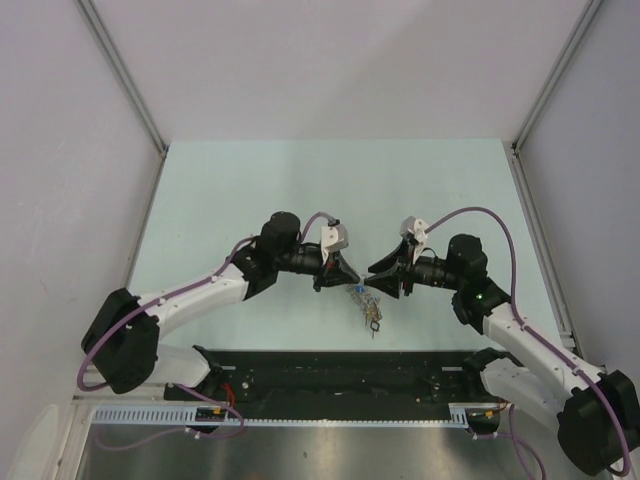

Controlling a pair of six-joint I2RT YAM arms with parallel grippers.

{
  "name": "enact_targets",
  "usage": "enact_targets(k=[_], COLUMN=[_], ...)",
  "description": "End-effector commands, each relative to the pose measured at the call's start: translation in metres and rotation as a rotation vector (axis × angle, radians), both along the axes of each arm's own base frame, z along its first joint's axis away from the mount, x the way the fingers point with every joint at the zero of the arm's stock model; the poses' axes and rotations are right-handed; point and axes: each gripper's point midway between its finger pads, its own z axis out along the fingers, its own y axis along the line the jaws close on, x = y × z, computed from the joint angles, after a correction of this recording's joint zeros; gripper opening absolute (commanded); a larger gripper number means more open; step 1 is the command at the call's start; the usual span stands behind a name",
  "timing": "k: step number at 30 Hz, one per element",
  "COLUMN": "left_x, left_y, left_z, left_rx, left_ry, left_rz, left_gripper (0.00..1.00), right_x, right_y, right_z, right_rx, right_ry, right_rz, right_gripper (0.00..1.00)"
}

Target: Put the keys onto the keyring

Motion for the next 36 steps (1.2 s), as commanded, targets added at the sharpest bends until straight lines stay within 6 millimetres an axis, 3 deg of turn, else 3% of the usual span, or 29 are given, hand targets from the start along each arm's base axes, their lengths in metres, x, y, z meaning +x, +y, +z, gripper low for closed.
enact_targets(k=[1, 13, 22, 26, 28, 29, 32, 36], left_x=[-0.007, -0.008, -0.006, -0.005, -0.002, 0.000, 0.005, 0.017], left_y=[-0.003, -0.002, 0.001, 0.004, 0.007, 0.008, 0.018, 0.036], left_z=[0.048, 0.050, 0.050, 0.051, 0.053, 0.055, 0.061, 0.071], left_rx=[-0.096, -0.083, -0.070, -0.069, -0.069, -0.077, -0.101, -0.161], left_ry=[-0.103, -0.108, -0.118, -0.120, -0.119, -0.128, -0.148, -0.173], left_rz=[-0.082, -0.096, -0.071, -0.041, -0.001, 0.018, 0.117, 0.306], left_gripper=[0.00, 0.00, 0.01, 0.03, 0.14, 0.30, 0.50, 0.65], right_x=[0.000, -0.004, -0.006, -0.005, -0.005, -0.004, -0.001, 0.007], right_y=[0.007, 0.017, 0.021, 0.021, 0.021, 0.021, 0.019, 0.019], right_z=[0.020, 0.019, 0.020, 0.021, 0.025, 0.026, 0.035, 0.038], right_rx=[0.035, 0.030, 0.014, 0.005, 0.008, 0.009, 0.004, -0.014], right_ry=[-0.078, -0.077, -0.087, -0.091, -0.101, -0.107, -0.151, -0.180], right_rz=[0.064, 0.128, 0.142, 0.131, 0.120, 0.112, 0.073, 0.000], right_gripper=[0.44, 0.30, 0.01, 0.00, 0.00, 0.00, 0.00, 0.00])
